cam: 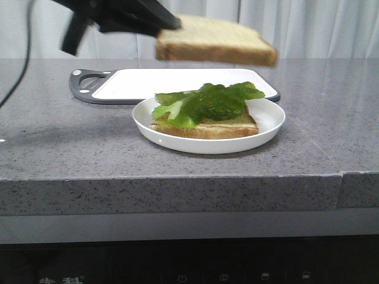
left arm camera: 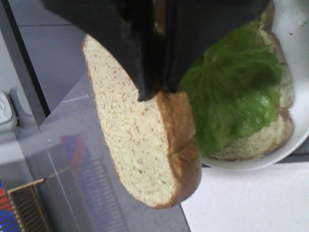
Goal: Left arm grabs bread, right arm adds lettuce
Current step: 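Move the held bread slice over the lettuce with the left gripper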
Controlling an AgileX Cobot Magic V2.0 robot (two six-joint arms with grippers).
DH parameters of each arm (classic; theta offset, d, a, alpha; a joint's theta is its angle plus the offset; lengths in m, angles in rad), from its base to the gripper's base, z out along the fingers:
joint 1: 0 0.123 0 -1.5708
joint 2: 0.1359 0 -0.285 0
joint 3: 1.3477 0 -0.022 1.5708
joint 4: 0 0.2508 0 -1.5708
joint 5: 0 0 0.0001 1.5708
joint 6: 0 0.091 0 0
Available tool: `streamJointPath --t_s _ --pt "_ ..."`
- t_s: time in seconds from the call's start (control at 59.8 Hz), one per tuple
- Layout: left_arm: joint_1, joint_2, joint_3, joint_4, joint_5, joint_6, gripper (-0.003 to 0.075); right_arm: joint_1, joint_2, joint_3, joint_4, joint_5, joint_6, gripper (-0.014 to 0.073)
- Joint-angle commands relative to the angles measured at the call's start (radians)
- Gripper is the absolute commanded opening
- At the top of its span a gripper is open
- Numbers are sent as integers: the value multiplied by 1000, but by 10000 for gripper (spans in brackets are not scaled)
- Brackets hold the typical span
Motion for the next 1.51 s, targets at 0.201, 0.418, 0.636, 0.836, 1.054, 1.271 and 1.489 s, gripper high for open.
streamJointPath --t_s 0.201,0.418,0.636,0.836,1.054,1.271,1.489 --pt "-15 28 -51 -32 10 4 -20 -9 -4 -26 0 -65 1 -60" --pt "-11 26 -51 -7 10 4 167 -9 -4 -26 0 -65 1 -60" --pt "30 -59 -51 24 18 4 332 -9 -4 -26 0 -67 1 -60" --pt "117 -221 -51 137 9 4 27 -9 -4 -28 -1 -108 1 -60" --pt "152 -454 37 352 -212 4 -21 -47 -36 -17 0 -122 13 -60" --pt "152 -791 280 541 -453 4 -21 -56 -248 138 42 -198 13 -60" --pt "153 -1148 593 584 -490 4 -21 -56 -460 274 63 -191 13 -60"
